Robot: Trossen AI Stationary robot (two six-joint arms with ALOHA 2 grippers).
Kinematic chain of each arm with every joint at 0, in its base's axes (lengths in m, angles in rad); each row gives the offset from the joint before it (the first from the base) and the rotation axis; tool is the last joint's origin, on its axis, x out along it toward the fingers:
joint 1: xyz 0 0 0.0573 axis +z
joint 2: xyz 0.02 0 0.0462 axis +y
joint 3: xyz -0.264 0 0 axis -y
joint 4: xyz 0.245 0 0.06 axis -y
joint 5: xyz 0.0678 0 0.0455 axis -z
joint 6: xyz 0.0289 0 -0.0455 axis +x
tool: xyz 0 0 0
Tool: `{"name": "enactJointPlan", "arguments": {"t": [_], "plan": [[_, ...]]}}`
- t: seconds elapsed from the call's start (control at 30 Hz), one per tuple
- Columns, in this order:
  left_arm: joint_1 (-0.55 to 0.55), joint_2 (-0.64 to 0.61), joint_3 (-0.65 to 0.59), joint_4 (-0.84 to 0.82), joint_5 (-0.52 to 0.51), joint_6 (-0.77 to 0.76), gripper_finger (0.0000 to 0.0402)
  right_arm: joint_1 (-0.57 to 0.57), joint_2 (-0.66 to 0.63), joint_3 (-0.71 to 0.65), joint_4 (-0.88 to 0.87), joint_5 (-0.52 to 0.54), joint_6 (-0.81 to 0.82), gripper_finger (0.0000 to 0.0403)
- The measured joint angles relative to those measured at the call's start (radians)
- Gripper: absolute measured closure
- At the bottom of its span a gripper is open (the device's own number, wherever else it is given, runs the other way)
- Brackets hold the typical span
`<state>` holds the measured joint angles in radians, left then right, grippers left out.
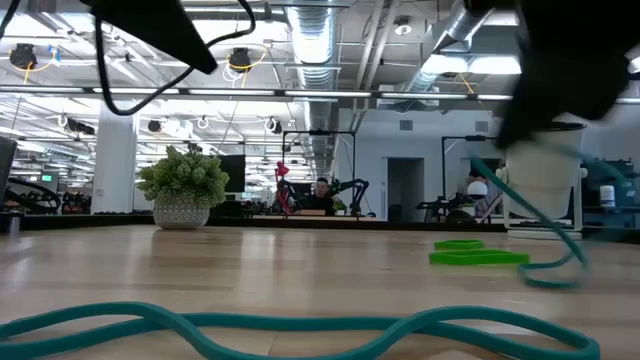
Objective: Pick and place items into bin
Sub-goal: Put the blue rubber band into the black bin
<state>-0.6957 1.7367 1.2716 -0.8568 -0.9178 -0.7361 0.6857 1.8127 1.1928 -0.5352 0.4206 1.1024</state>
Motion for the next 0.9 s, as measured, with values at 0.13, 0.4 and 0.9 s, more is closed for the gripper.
{"name": "enactJointPlan", "arguments": {"t": [0.13,0.4,0.9], "plan": [[0.027,0.0,0.0,0.03,-0.007,0.055,0.0274,-0.007,0.0,0.069,0.048,0.155,-0.154,0.0402],[0.034,0.0,0.0,0.278,0.069,0.334,0.0274,-0.127,0.06,0.074,0.156,0.259,-0.327,0.0402],[0.078,0.0,0.0,0.321,0.188,0.351,0.0274,-0.186,0.151,0.073,0.614,0.237,-0.689,0.0402]]}}
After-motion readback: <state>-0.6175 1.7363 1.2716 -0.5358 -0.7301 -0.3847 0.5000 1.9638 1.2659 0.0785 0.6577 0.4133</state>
